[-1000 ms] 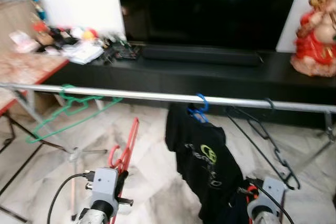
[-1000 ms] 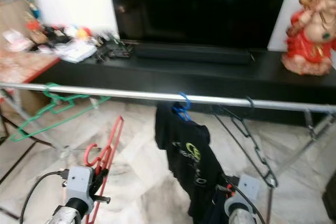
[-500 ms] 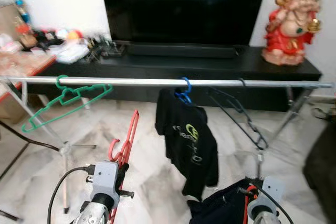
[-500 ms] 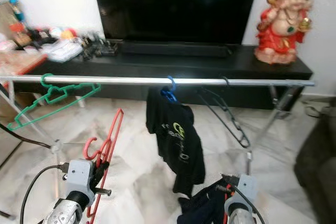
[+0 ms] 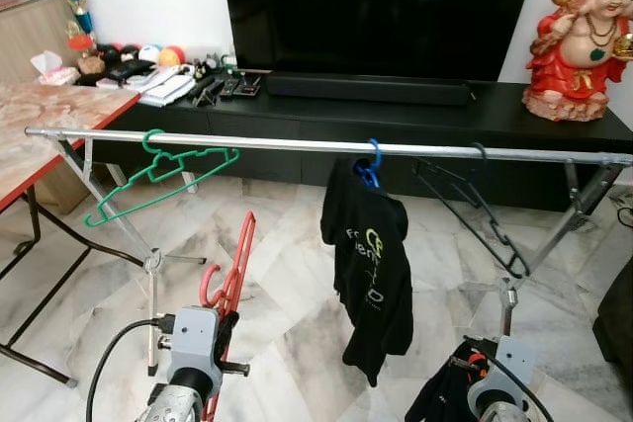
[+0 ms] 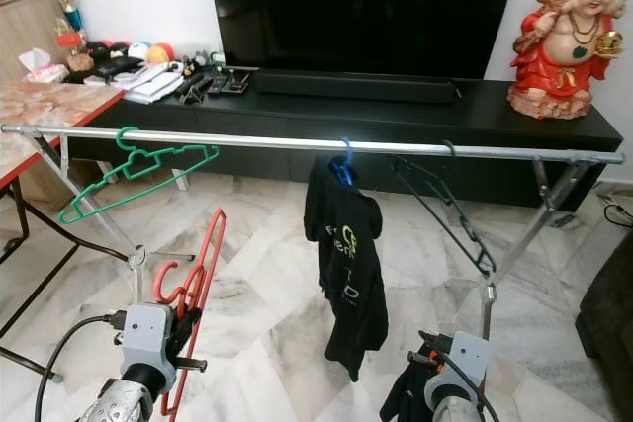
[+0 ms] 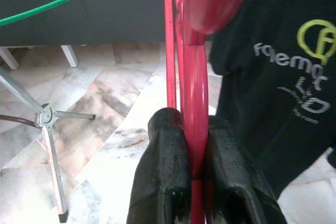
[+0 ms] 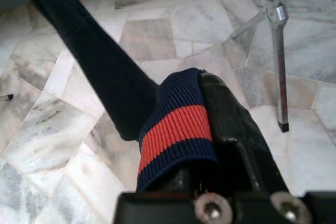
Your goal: Hang hanger
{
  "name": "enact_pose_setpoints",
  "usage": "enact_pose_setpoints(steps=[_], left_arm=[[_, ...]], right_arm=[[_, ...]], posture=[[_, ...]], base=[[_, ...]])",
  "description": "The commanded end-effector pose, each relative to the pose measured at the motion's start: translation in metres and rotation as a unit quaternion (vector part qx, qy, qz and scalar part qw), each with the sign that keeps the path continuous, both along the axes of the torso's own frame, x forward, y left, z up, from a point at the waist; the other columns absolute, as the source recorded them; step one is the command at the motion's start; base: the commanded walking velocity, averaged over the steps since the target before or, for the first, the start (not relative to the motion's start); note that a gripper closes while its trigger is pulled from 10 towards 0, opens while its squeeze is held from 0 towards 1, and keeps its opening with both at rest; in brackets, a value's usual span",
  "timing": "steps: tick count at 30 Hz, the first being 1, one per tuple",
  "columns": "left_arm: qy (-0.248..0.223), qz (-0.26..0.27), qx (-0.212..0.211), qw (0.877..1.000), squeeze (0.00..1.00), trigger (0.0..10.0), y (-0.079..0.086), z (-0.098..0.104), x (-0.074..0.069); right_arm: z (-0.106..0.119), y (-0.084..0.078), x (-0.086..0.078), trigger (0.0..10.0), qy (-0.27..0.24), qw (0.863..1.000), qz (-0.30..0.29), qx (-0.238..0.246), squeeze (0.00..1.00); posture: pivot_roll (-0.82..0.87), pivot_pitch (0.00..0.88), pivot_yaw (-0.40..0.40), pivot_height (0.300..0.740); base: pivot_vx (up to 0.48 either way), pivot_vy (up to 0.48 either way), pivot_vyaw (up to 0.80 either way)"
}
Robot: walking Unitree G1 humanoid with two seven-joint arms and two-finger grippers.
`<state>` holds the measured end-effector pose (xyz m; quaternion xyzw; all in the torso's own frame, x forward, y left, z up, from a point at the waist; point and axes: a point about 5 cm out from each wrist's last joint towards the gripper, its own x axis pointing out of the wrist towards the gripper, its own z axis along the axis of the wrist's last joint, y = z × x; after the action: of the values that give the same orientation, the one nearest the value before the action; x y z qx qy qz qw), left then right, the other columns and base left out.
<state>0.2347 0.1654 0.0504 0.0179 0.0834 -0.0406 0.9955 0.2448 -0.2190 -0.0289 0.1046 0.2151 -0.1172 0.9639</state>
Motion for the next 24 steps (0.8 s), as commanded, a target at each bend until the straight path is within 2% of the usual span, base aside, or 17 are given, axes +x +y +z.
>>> enact_pose_setpoints(steps=[1, 24], left_arm=[[-0.007, 0.008, 0.000, 1.000, 0.00, 10.0, 0.0042, 0.0049, 0.0013], [-0.007, 0.012, -0.004, 1.000, 0.00, 10.0, 0.0038, 0.0072, 0.0015]], right_arm=[[0.0044, 0.0031, 0.0060, 10.0, -0.012, 1.000, 0.001, 0.002, 0.00], [0.0046, 0.0096, 0.0081, 10.0, -0.014, 1.000, 0.006, 0.007, 0.00]], posture=[[0.01, 0.001, -0.002, 0.740], [0.02, 0.025, 0.003, 0.740]], base=[[0.000, 0.480, 0.00], [0.000, 0.480, 0.00]])
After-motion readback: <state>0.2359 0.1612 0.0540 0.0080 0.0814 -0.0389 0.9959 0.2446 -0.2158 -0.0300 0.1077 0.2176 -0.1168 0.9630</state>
